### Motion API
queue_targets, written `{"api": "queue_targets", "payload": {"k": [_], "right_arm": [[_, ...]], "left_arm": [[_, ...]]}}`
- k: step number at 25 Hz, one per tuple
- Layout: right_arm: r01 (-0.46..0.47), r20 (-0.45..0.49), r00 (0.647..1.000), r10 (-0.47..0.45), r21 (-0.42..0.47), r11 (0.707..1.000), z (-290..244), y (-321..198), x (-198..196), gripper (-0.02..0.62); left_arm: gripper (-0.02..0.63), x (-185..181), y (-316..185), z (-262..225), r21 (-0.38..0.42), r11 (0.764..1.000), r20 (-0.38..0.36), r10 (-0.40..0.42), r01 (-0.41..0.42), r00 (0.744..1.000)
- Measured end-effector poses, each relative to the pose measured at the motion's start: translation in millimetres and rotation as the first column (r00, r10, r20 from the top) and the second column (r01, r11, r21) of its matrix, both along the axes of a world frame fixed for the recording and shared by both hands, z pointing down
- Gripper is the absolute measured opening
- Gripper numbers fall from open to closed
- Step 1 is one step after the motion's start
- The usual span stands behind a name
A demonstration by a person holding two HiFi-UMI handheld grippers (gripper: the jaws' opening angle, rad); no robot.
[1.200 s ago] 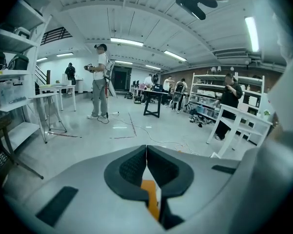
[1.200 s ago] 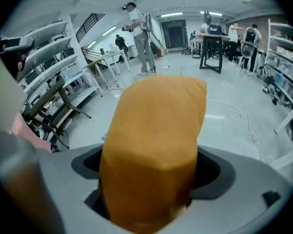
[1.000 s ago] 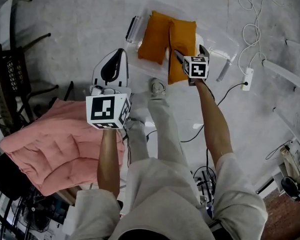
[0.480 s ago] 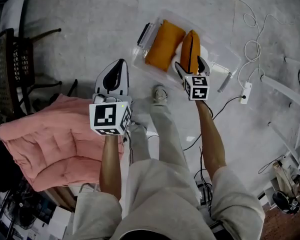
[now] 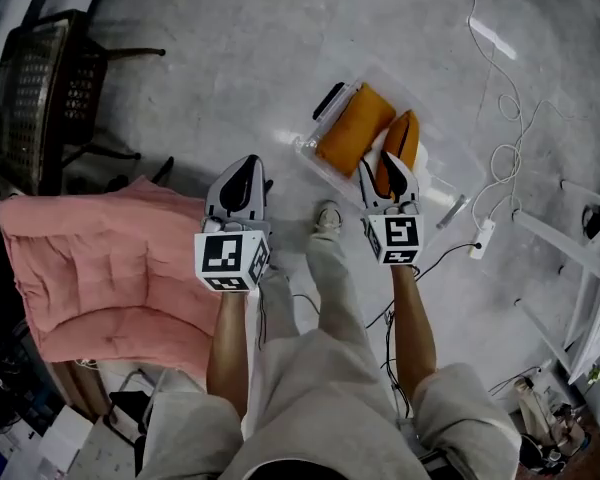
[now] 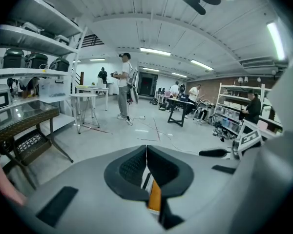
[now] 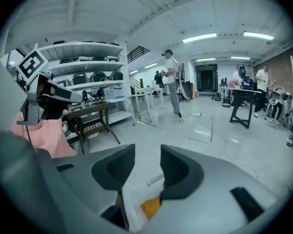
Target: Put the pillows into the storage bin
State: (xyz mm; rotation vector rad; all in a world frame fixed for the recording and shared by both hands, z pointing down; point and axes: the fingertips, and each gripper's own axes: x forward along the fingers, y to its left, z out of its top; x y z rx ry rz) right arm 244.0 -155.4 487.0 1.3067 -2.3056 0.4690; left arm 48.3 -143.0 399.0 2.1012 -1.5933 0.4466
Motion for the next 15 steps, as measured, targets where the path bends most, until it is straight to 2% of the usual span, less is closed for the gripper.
{"api": "queue_targets", "payload": {"k": [7,11,15], "right_arm": [[0.178,0.002,0.984,-0.178,0.049,0.983,-69,22,-96,0.072],[0.216,0.019,0.976,-0.218,0.055,0.975,-105,32,-140,0.015],[0.268,0.047,0.962,-0.269,0.033,0.963,-141,55,-169,-0.002]], "left_arm": [[0.011,-83,53,-26,-0.013,0.988,-0.015,-0.153,0.153,0.988],[0.011,-128,87,-51,-0.017,0.972,-0.027,-0.235,0.234,0.972],[0.011,-155,122,-87,-0.017,0.964,-0.021,-0.265,0.265,0.964]]}}
